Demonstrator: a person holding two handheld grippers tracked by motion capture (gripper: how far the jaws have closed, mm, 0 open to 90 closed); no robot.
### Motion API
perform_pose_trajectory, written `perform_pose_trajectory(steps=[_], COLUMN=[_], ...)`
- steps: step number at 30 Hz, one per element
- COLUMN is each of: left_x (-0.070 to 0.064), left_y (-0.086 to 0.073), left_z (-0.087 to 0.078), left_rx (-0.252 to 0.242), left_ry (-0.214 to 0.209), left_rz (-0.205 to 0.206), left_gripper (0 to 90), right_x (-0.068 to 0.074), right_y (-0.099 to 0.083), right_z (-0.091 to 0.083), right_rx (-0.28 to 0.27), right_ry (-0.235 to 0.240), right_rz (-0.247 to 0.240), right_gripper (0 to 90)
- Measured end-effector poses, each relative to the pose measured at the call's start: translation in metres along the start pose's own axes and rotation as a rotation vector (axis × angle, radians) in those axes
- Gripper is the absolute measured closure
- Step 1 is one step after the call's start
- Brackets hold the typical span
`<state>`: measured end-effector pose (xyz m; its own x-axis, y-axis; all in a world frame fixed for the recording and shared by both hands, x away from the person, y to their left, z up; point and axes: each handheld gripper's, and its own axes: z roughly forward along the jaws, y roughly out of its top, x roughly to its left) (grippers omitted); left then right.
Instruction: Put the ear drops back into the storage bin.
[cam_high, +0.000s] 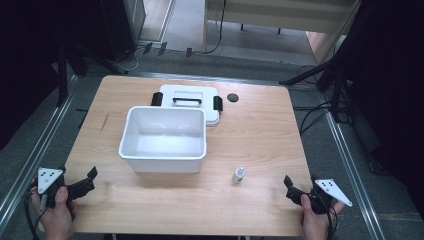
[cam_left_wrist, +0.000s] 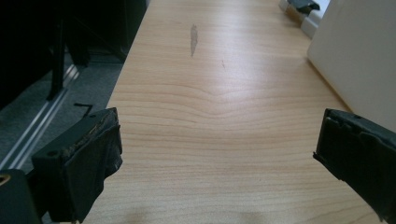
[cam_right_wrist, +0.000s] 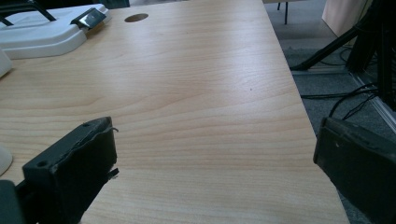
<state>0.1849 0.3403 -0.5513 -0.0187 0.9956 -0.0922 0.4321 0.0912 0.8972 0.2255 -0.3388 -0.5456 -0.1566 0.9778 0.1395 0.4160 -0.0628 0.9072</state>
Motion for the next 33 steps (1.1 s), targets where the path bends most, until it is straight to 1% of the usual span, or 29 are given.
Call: perform_pose_trajectory(steps=[1, 2, 3, 6, 8, 9, 10, 11, 12, 13, 14, 15, 16, 17, 19, 20, 21, 22, 23, 24, 25, 26, 27, 28, 29, 30, 31, 32, 33], left_x=[-0.002, -0.004, -0.005, -0.007, -0.008, -0.008, -0.009, -0.009, -0.01, -0.01, -0.01, -0.011, -0.011, -0.011, -0.012, -0.011, -0.012, -0.012, -0.012, -0.012, -0.012, -0.012, -0.012, -0.012, -0.012, -0.011, -0.011, -0.011, -0.01], left_y=[0.0, 0.0, 0.0, 0.0, 0.0, 0.0, 0.0, 0.0, 0.0, 0.0, 0.0, 0.001, 0.001, 0.001, 0.001, 0.002, 0.002, 0.002, 0.002, 0.003, 0.003, 0.003, 0.003, 0.003, 0.003, 0.003, 0.003, 0.003, 0.003], left_z=[0.0, 0.001, 0.001, 0.001, 0.002, 0.002, 0.002, 0.002, 0.002, 0.002, 0.003, 0.003, 0.004, 0.004, 0.005, 0.006, 0.007, 0.007, 0.007, 0.008, 0.009, 0.009, 0.009, 0.009, 0.009, 0.009, 0.009, 0.009, 0.009], left_rx=[0.001, 0.0, 0.004, 0.004, 0.009, 0.011, 0.012, 0.012, 0.018, 0.018, 0.018, 0.02, 0.026, 0.026, 0.027, 0.027, 0.025, 0.025, 0.027, 0.028, 0.027, 0.028, 0.029, 0.027, 0.027, 0.028, 0.028, 0.03, 0.03], left_ry=[0.005, 0.013, 0.017, 0.025, 0.024, 0.025, 0.028, 0.028, 0.027, 0.027, 0.028, 0.031, 0.027, 0.027, 0.023, 0.023, 0.022, 0.022, 0.026, 0.03, 0.032, 0.033, 0.032, 0.032, 0.028, 0.021, 0.021, 0.016, 0.016], left_rz=[0.012, 0.034, 0.05, 0.063, 0.067, 0.072, 0.079, 0.079, 0.086, 0.086, 0.09, 0.095, 0.1, 0.1, 0.101, 0.106, 0.108, 0.108, 0.112, 0.115, 0.119, 0.119, 0.12, 0.119, 0.118, 0.112, 0.112, 0.109, 0.108], left_gripper=[0.9, 0.9, 0.9, 0.9, 0.9, 0.9, 0.9, 0.9, 0.9, 0.9, 0.9, 0.9, 0.9, 0.9, 0.9, 0.9, 0.9, 0.9, 0.9, 0.9, 0.9, 0.9, 0.9, 0.9, 0.9, 0.9, 0.9, 0.9, 0.9], right_x=[0.0, 0.0, 0.0, 0.002, 0.005, 0.005, 0.008, 0.008, 0.01, 0.01, 0.011, 0.013, 0.016, 0.016, 0.022, 0.027, 0.031, 0.031, 0.035, 0.044, 0.044, 0.048, 0.052, 0.055, 0.058, 0.064, 0.064, 0.067, 0.071], right_y=[0.0, 0.0, 0.0, 0.0, 0.0, 0.0, 0.001, 0.001, 0.004, 0.004, 0.006, 0.009, 0.014, 0.014, 0.021, 0.027, 0.03, 0.03, 0.033, 0.041, 0.041, 0.044, 0.048, 0.051, 0.055, 0.063, 0.063, 0.066, 0.07], right_z=[0.0, 0.0, 0.0, 0.001, 0.002, 0.002, 0.004, 0.004, 0.01, 0.01, 0.012, 0.015, 0.018, 0.018, 0.022, 0.025, 0.027, 0.027, 0.03, 0.036, 0.036, 0.038, 0.04, 0.042, 0.044, 0.048, 0.048, 0.05, 0.052], right_rx=[-0.002, -0.002, 0.007, 0.021, 0.036, 0.036, 0.063, 0.063, 0.105, 0.105, 0.128, 0.154, 0.188, 0.188, 0.243, 0.283, 0.309, 0.309, 0.334, 0.4, 0.4, 0.416, 0.433, 0.45, 0.472, 0.531, 0.531, 0.552, 0.588], right_ry=[0.002, 0.002, 0.01, 0.024, 0.026, 0.026, 0.028, 0.028, 0.028, 0.028, 0.032, 0.048, 0.072, 0.072, 0.092, 0.114, 0.128, 0.128, 0.133, 0.147, 0.147, 0.15, 0.158, 0.165, 0.172, 0.195, 0.195, 0.204, 0.215], right_rz=[-0.005, -0.005, -0.007, -0.025, -0.057, -0.057, -0.083, -0.083, -0.125, -0.125, -0.151, -0.174, -0.209, -0.209, -0.267, -0.309, -0.335, -0.335, -0.359, -0.429, -0.429, -0.469, -0.495, -0.51, -0.538, -0.599, -0.599, -0.625, -0.671], right_gripper=[0.0, 0.0, 0.0, 0.0, 0.0, 0.0, 2.4, 2.4, 6.0, 6.0, 6.7, 7.1, 8.0, 8.0, 8.8, 8.9, 8.7, 8.7, 8.8, 8.5, 8.5, 8.5, 8.6, 8.5, 8.4, 8.7, 8.7, 8.7, 8.8])
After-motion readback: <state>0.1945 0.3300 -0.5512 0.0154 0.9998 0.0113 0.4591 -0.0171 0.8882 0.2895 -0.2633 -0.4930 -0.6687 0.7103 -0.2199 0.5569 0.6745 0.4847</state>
